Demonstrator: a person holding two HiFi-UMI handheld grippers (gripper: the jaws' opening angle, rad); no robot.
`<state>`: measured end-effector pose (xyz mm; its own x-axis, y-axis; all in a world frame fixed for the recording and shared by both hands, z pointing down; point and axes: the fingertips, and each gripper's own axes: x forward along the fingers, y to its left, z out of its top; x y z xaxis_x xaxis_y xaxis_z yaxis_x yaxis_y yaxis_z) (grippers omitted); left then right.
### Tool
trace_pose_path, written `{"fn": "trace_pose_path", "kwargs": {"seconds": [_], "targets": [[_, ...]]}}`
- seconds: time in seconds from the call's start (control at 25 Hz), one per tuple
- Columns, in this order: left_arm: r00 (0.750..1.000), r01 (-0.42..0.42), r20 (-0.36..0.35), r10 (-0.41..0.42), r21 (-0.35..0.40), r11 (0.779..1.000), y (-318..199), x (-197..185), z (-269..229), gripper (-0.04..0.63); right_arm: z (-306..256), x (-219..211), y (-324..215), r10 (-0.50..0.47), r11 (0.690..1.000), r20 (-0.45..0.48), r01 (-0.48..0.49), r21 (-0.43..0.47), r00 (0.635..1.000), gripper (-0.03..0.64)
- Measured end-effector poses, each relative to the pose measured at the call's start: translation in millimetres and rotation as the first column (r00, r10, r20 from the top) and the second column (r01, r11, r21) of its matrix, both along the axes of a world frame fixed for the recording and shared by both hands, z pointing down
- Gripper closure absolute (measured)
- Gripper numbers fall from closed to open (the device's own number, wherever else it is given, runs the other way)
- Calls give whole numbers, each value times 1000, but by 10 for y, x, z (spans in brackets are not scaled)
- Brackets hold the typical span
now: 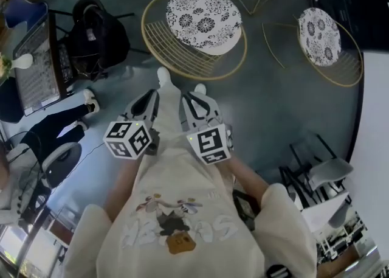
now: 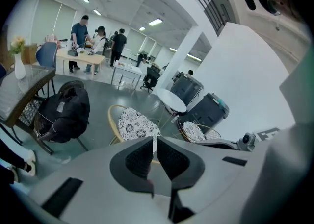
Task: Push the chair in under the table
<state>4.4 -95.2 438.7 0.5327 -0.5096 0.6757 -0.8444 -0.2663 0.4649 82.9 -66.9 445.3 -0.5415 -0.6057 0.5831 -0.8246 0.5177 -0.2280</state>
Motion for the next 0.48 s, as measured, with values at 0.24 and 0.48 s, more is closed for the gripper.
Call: {"fn": "trace_pose_path", "kwargs": {"seconds": [0.24, 0.48], "targets": [[998, 62, -27, -64, -52, 997, -106, -71, 325, 584, 309, -117, -65, -62, 998, -47, 61, -18, 997, 572], [992, 117, -32, -122, -134, 984, -169, -113, 721, 583, 619, -328, -112, -119, 992, -74, 116, -48, 990, 525]]}}
